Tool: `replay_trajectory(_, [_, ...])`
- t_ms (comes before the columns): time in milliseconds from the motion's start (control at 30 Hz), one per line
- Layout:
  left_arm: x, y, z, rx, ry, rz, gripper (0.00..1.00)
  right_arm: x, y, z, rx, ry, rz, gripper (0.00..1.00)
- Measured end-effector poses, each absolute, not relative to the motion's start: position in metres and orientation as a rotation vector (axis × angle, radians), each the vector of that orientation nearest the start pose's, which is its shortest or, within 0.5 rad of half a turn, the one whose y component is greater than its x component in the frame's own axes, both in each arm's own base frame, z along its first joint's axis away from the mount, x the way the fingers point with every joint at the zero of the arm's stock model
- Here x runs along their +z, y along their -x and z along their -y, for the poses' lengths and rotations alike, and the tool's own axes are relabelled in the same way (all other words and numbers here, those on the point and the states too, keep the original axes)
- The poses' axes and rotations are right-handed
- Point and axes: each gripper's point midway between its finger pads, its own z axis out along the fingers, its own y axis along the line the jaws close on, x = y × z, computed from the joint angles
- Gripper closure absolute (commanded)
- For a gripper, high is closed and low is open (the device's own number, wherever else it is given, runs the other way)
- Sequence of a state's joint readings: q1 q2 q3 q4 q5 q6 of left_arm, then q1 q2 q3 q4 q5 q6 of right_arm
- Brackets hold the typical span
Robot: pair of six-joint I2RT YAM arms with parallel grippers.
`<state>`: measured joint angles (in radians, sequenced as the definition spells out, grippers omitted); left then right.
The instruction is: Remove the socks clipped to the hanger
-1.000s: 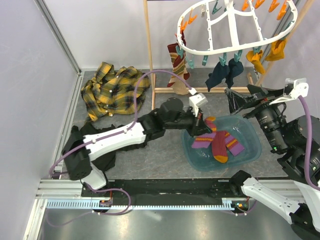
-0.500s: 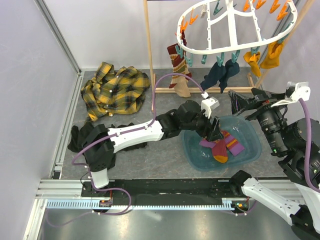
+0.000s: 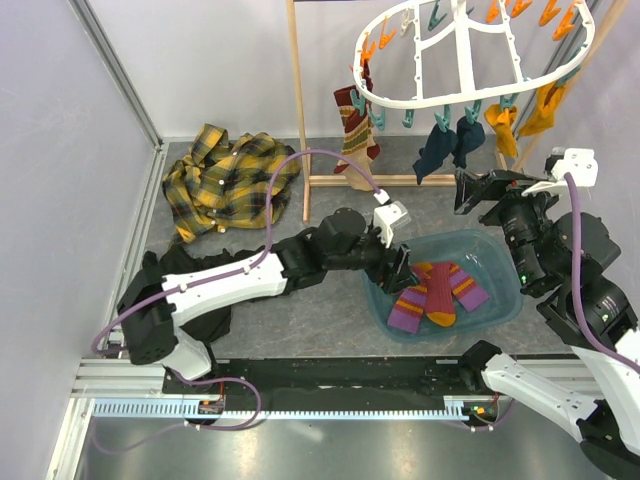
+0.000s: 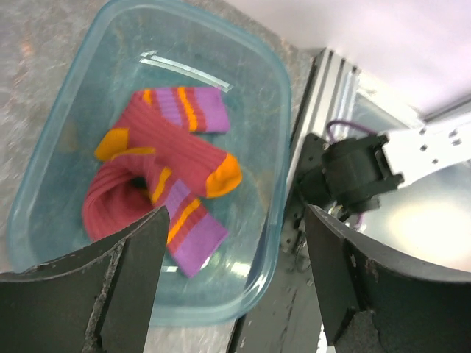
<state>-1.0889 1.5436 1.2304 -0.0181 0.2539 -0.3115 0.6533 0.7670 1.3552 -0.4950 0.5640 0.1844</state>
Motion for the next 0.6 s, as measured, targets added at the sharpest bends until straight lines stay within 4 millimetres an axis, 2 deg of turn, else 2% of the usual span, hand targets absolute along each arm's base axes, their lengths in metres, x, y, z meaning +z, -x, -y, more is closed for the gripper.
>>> replay_trajectory(133, [0.240, -0.174, 0.431, -1.063, -0.973, -1.847, 0.16, 0.461, -0.239, -0.060, 0.168, -0.114, -1.499, 0.03])
replay_trajectory(233, [0.242, -0.180, 0.418, -0.975, -0.978, -1.837, 0.09, 0.461, -0.248, -0.051, 0.046, -0.104, -1.525, 0.06])
replay_trajectory(400, [0.262, -0.193, 0.390, -0.821, -0.955, -1.777, 0.01, 0.462, -0.268, -0.045, -0.141, -0.079, -1.563, 0.06])
replay_trajectory(500, [0.273, -0.200, 0.372, -0.733, -0.945, -1.728, 0.01, 0.463, -0.282, -0.042, -0.227, -0.068, -1.582, 0.07])
replay_trajectory(600, [0.275, -0.204, 0.358, -0.665, -0.935, -1.705, 0.01, 0.469, -0.298, -0.028, -0.301, -0.095, -1.592, 0.08])
